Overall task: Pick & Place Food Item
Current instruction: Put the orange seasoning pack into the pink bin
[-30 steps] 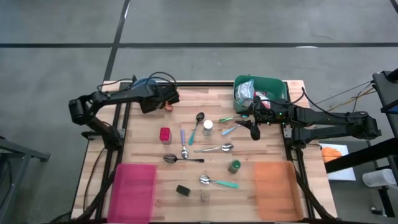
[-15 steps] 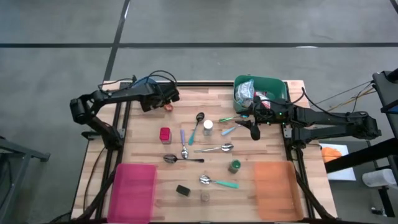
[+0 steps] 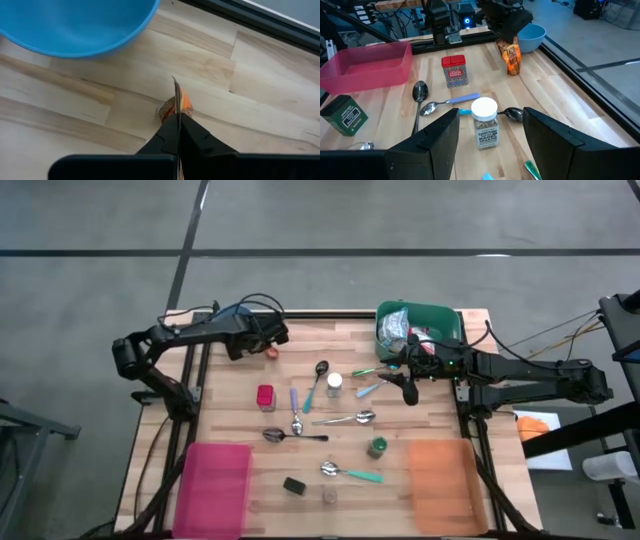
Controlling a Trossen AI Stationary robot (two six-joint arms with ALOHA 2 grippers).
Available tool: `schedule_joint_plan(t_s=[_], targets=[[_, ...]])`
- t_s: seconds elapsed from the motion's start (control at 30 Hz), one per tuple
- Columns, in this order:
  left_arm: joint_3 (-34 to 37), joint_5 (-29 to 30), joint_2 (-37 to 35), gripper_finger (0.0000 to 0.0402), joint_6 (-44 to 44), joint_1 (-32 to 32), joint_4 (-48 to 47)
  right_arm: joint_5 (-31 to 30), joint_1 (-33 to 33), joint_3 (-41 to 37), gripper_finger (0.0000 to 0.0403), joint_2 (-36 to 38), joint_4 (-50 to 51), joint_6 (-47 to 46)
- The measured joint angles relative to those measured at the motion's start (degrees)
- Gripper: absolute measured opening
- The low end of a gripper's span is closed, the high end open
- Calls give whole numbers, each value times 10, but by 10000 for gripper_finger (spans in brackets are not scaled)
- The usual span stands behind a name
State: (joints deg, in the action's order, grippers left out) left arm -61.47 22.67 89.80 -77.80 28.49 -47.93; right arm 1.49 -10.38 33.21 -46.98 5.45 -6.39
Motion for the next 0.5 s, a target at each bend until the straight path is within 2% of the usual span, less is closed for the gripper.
schedule_joint_plan(t_s=[0.2,0.5], targets=[[-1,0,-24,1,1,0,-23,0,0,0,214,0,0,0],[-2,-9,-134,0,68,-26,-57,0,0,0,214,0,0,0]])
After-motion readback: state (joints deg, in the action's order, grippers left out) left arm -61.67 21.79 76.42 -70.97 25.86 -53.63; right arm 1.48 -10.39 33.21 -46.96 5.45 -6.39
